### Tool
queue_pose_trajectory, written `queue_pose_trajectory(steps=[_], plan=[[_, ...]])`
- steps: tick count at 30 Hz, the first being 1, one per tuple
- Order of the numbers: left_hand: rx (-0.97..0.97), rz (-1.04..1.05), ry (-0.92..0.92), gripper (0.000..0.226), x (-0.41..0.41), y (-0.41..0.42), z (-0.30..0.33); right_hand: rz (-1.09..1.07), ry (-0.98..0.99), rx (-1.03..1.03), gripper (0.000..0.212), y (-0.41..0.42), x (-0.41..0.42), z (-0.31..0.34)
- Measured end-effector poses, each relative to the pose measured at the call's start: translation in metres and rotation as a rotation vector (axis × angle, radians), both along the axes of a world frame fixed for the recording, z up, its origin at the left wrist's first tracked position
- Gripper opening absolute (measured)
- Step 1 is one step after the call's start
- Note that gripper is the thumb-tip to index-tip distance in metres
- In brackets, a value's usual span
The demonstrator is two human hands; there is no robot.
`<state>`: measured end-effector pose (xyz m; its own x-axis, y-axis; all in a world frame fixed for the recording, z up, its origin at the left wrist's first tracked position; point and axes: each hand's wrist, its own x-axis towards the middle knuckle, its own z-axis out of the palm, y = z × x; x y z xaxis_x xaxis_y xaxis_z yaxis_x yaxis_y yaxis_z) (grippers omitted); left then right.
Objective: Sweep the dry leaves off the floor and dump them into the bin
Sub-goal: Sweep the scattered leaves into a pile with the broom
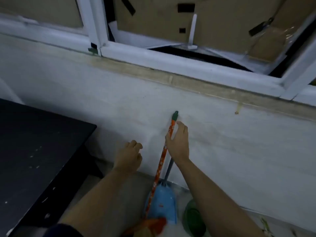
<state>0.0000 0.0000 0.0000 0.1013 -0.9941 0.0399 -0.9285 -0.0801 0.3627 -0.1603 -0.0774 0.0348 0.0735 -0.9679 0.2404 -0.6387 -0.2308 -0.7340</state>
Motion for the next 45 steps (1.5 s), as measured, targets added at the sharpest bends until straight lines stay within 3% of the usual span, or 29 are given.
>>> queue_pose_trajectory(steps=[4,9,15,22,27,34,40,45], plan=[[0.045,0.051,0.062,0.030,-0.005,-0.008,-0.025,-0.078,-0.106,0.062,0.060,-0.025,0.011,-0.019],[0.102,0.104,0.082,0.031,-0.012,-0.018,-0.046,-0.165,-0.181,0.123,0.061,-0.050,0.020,-0.034],[0.166,0.120,0.083,0.032,-0.018,-0.026,-0.054,-0.213,-0.229,0.114,0.038,-0.064,0.026,-0.038],[0.134,0.112,0.156,0.032,-0.024,-0.036,-0.052,-0.098,-0.210,0.078,0.016,-0.061,0.013,-0.039],[0.154,0.039,0.242,0.042,-0.041,-0.040,-0.052,0.002,-0.211,0.087,0.014,-0.034,0.000,-0.040],[0.424,-0.054,0.553,0.058,-0.064,-0.019,-0.081,0.119,-0.244,0.179,0.021,0.017,-0.026,-0.016],[0.441,-0.006,0.808,0.025,-0.084,0.016,-0.083,0.197,-0.255,0.155,0.018,0.044,-0.047,-0.010],[0.375,-0.059,0.853,0.022,-0.084,0.051,-0.066,0.265,-0.300,0.188,0.016,0.076,-0.052,0.003]])
